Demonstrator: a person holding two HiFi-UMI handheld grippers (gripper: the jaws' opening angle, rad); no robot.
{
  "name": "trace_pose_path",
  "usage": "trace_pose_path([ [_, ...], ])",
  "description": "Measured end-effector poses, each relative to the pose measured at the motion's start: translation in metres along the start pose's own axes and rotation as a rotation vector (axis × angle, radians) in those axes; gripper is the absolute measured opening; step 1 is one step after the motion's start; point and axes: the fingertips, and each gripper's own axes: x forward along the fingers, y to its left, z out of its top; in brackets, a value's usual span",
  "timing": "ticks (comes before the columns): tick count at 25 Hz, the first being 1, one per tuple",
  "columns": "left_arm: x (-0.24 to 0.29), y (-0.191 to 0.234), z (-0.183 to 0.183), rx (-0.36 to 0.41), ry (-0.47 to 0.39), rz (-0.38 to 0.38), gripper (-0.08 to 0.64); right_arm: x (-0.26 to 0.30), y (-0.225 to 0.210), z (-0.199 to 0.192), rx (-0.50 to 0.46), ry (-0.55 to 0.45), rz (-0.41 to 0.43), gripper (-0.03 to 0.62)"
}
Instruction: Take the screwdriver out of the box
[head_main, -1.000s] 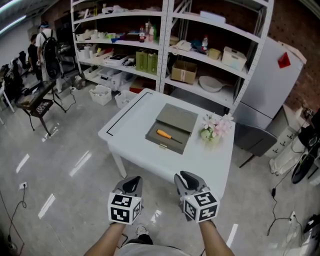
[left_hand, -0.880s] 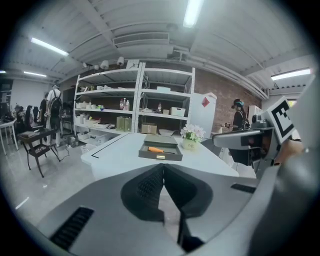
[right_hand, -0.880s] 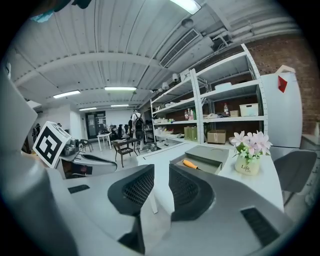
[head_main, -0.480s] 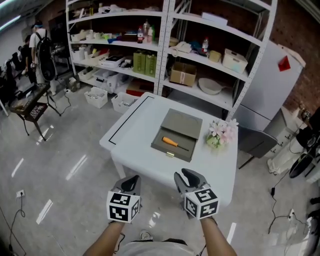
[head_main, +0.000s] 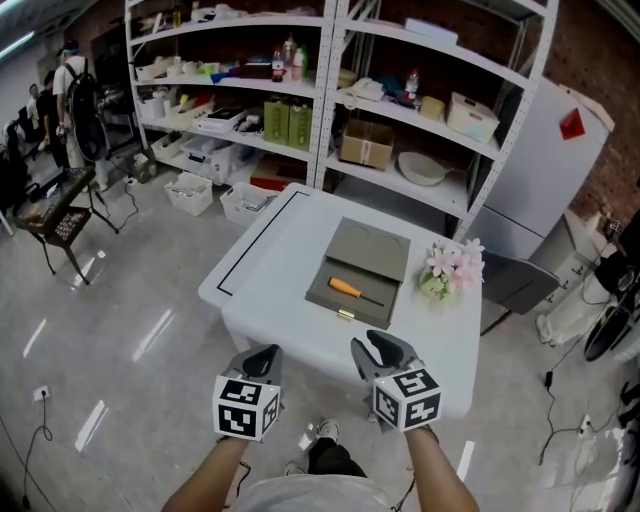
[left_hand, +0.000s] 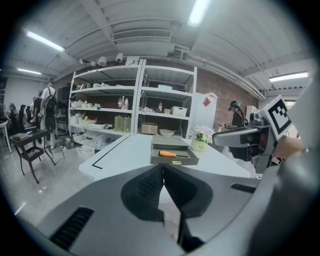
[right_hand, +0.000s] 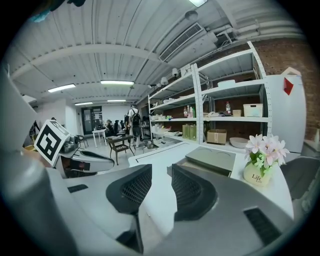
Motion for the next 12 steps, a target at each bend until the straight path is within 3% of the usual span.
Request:
trace_pose_path([
  [12,0.069,0.030,0.026,0.015,0.031,0.013,0.005,0.067,-0.045,0.014,-0.004,0.027,0.055,0.126],
])
